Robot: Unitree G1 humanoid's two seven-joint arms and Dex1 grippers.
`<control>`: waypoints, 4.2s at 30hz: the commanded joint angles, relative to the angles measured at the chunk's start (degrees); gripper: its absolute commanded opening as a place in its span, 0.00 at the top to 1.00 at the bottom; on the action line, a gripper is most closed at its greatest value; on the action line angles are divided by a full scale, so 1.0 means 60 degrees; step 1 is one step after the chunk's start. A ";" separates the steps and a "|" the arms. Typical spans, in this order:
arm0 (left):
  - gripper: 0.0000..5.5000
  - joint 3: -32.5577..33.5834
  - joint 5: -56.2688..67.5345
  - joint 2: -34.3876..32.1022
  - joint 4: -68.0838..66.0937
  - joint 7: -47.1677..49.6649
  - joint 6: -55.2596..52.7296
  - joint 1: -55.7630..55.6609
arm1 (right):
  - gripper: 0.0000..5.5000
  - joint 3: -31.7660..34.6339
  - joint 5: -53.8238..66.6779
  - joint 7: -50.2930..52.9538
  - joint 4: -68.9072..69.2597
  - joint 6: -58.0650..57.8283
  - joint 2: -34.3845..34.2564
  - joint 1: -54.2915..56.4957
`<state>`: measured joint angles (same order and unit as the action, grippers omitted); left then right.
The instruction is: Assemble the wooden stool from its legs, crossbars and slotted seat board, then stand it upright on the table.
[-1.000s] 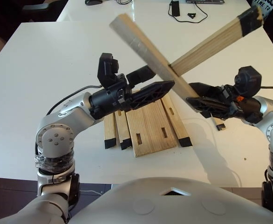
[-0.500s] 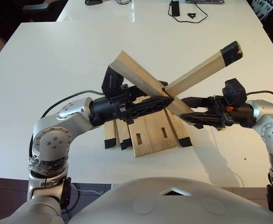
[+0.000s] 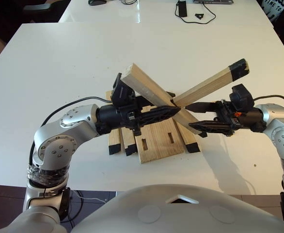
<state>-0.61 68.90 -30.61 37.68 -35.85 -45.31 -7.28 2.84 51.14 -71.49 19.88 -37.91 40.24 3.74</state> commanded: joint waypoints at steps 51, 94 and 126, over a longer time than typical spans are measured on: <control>0.63 0.2503 -0.3415 -0.3896 -0.0287 -0.3841 0.1532 0.2584 | 0.42 0.0561 -0.2583 0.1880 -0.1473 0.2279 -0.0893 -0.1918; 0.63 -0.1778 -0.6866 -0.3270 -0.2656 -0.4315 0.4067 0.1357 | 0.42 0.0156 -0.3043 0.2206 -0.1817 0.2510 -0.1255 -0.1662; 0.39 0.2315 -0.6177 -0.3435 0.0132 -0.1699 0.1024 0.4895 | 0.42 0.1012 -0.3007 0.3137 -0.1057 0.2990 -0.1565 -0.3063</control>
<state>14.55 32.00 -51.69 36.70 -49.21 -35.49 23.24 8.13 32.86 -53.32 12.91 -20.34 30.93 -14.94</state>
